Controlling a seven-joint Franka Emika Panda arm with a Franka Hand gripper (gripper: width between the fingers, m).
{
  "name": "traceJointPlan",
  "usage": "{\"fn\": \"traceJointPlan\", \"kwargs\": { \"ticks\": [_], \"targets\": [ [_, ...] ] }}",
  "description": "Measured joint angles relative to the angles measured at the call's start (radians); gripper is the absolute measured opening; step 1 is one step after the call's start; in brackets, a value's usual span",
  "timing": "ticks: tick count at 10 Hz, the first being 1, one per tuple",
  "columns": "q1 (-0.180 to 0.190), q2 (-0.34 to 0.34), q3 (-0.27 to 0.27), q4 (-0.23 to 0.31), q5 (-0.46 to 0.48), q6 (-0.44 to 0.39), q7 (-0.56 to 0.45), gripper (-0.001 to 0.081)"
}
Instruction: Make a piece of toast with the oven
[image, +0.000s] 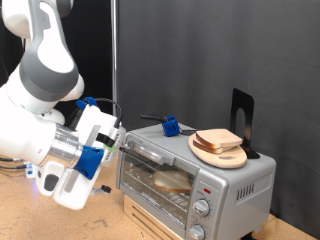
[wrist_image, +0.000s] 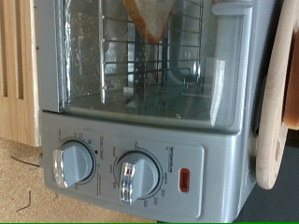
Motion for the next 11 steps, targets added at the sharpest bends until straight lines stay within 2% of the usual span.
{"fn": "traceJointPlan", "kwargs": {
  "ticks": [1, 2, 4, 8, 11],
  "targets": [
    [-0.003, 0.007, -0.002, 0.011, -0.014, -0.052, 0.011, 0.0808],
    [-0.006, 0.03, -0.003, 0.05, -0.03, -0.107, 0.022, 0.0808],
    [-0.001, 0.113, 0.001, 0.153, -0.03, -0.126, 0.064, 0.0808],
    [0.034, 0.245, 0.006, 0.31, -0.016, -0.007, 0.135, 0.0808],
    [0.061, 0.36, 0.009, 0.45, -0.021, 0.008, 0.15, 0.0808]
  ]
}}
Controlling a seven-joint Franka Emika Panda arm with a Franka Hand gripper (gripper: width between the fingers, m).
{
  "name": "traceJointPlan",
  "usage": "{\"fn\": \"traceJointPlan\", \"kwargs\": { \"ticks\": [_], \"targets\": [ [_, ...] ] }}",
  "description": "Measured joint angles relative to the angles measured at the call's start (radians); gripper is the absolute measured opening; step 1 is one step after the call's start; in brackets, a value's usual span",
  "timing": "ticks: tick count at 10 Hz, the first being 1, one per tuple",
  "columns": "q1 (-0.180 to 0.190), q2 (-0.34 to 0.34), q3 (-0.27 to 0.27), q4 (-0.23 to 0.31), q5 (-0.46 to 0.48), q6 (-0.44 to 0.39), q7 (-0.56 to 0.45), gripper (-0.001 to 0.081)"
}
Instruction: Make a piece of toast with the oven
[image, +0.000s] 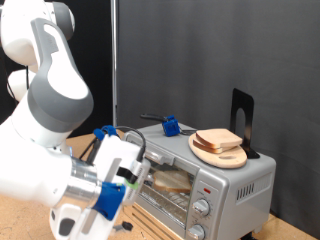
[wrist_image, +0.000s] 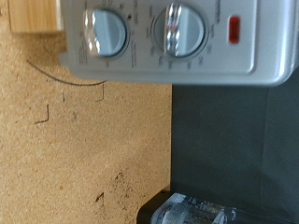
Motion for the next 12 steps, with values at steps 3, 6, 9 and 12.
{"fn": "traceJointPlan", "kwargs": {
  "ticks": [3, 6, 9, 12],
  "targets": [
    [0.03, 0.131, 0.002, 0.159, -0.006, -0.001, 0.044, 0.0808],
    [0.058, 0.196, 0.003, 0.234, 0.001, 0.058, 0.054, 0.0808],
    [0.034, 0.207, 0.034, 0.241, 0.058, -0.07, 0.044, 0.0808],
    [0.02, 0.234, 0.061, 0.257, 0.09, -0.146, -0.025, 0.0808]
  ]
}}
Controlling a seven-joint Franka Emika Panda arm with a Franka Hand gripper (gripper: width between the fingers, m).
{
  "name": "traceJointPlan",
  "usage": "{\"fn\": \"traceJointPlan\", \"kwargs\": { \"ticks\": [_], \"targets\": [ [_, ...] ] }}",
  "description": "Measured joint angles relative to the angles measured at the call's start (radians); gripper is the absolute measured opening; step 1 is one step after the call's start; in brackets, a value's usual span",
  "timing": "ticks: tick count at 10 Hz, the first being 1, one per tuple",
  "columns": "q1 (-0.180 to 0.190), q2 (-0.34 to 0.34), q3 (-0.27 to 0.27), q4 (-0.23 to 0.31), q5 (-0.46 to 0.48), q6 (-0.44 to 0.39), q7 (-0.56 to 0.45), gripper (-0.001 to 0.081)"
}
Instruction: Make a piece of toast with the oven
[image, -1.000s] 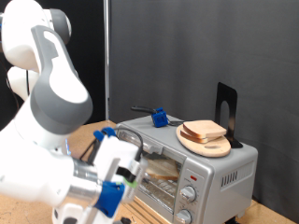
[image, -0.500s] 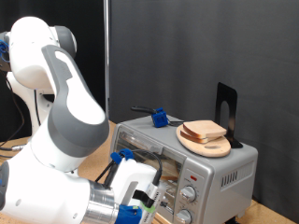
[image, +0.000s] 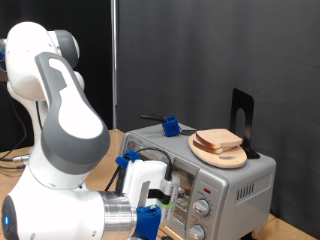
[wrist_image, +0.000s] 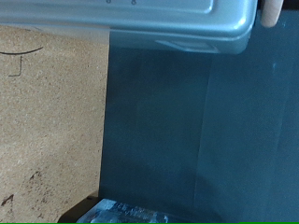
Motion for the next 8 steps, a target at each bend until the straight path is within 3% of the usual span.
{"fn": "traceJointPlan", "kwargs": {
  "ticks": [3, 6, 8],
  "targets": [
    [0.003, 0.012, -0.001, -0.042, -0.006, 0.031, -0.095, 0.0808],
    [0.013, 0.017, -0.003, -0.081, -0.007, 0.097, -0.115, 0.0808],
    [0.008, 0.019, -0.003, -0.078, -0.009, 0.04, -0.111, 0.0808]
  ]
}}
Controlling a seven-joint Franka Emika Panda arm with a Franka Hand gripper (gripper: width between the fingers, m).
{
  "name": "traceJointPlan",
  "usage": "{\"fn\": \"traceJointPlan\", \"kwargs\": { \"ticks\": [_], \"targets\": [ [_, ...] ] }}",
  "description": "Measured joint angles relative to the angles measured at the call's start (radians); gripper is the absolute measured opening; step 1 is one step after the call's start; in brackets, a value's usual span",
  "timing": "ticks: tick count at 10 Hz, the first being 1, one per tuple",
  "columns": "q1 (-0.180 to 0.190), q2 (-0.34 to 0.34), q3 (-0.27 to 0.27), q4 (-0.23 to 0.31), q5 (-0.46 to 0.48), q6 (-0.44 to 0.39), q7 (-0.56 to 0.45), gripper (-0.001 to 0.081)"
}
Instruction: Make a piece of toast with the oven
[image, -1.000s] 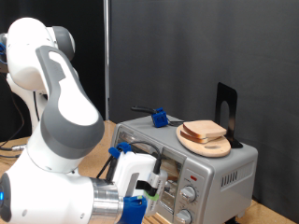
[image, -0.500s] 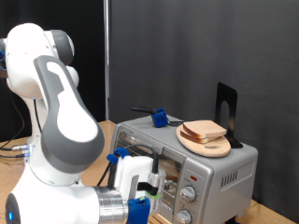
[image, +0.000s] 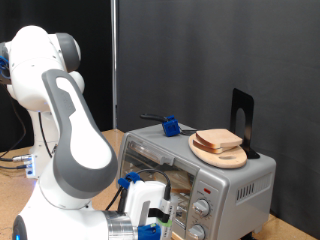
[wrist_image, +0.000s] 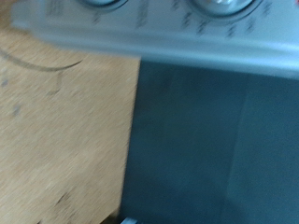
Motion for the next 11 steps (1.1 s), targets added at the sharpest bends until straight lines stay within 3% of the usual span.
{"fn": "traceJointPlan", "kwargs": {
  "ticks": [2, 5, 11],
  "targets": [
    [-0.003, 0.017, 0.002, 0.007, 0.001, -0.047, -0.014, 0.0808],
    [-0.001, 0.048, 0.016, 0.008, 0.021, -0.047, -0.087, 0.0808],
    [0.002, 0.084, 0.028, 0.009, 0.038, -0.038, -0.094, 0.0808]
  ]
}}
